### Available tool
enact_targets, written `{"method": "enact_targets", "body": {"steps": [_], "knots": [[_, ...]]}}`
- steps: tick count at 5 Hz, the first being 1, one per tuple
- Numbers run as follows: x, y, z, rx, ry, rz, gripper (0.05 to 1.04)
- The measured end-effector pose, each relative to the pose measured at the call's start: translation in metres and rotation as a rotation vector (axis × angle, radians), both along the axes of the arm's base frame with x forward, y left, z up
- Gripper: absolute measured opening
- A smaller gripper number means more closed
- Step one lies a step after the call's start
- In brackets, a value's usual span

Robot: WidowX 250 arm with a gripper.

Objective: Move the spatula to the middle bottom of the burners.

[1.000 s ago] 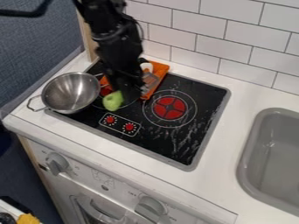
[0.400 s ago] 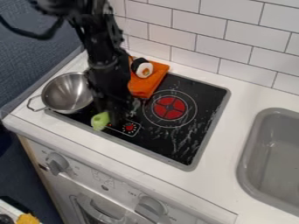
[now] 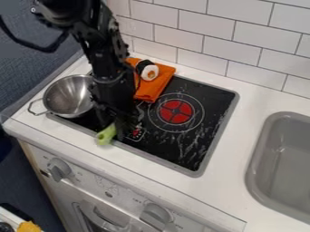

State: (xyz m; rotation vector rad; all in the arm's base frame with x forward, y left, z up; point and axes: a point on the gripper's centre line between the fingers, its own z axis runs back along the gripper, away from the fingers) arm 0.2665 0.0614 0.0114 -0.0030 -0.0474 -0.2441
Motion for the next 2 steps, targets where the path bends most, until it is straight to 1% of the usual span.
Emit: {"method": "enact_targets", "body": {"steps": [1, 2], "knots": [[-0.002, -0.002, 0.014, 0.011, -0.031, -0.028, 0.967], [-0.003, -0.005, 0.039, 0.012, -0.071, -0.019, 1.005]]}}
